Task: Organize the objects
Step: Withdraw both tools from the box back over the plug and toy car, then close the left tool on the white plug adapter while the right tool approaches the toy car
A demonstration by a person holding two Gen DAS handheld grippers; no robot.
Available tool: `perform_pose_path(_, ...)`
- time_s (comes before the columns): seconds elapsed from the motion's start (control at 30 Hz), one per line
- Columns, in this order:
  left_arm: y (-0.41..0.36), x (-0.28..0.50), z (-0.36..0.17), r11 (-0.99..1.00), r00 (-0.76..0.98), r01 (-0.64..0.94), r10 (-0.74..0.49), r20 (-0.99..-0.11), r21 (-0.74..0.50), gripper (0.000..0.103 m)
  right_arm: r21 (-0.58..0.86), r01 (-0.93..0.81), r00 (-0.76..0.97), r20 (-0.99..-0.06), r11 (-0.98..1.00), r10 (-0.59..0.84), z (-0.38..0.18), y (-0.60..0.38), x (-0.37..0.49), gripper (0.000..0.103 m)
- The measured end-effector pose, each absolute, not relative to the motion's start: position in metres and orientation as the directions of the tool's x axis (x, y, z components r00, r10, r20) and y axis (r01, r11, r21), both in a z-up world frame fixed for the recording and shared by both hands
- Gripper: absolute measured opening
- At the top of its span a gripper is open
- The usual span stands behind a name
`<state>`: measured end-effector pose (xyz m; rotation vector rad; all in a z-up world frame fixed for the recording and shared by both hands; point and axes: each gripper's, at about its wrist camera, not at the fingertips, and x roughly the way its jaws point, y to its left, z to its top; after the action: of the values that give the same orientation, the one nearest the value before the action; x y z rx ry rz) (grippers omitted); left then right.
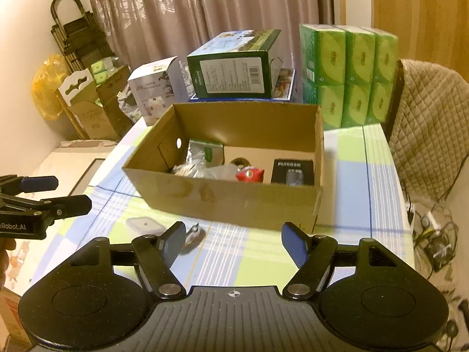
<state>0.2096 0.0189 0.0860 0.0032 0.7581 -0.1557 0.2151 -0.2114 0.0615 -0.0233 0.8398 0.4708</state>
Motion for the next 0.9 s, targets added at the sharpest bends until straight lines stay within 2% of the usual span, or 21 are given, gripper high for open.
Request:
perform_pose_path(0.4,0.033,0.154,0.090,0.994,0.745,0.085,-0.109,-0.658,-0.068,0.102,0.167,-0.400,0.600,-0.696,0.901,0.395,0.067,-0.229,0.166,0.070)
perform_pose_path(0.67,0.052,0.124,0.072,0.998,0.749,0.021,-0.053,-0.661,-0.055,0.102,0.156,-0.408,0.619,-0.677,0.899,0.398,0.058,-0.226,0.141,0.070)
perform_pose_path(0.9,0.062,0.116,0.050,0.996,0.737,0.008,-0.066,-0.672,-0.089,0.102,0.218,-0.399,0.606,-0.666,0.891,0.435,0.043,-0.211,0.138,0.070)
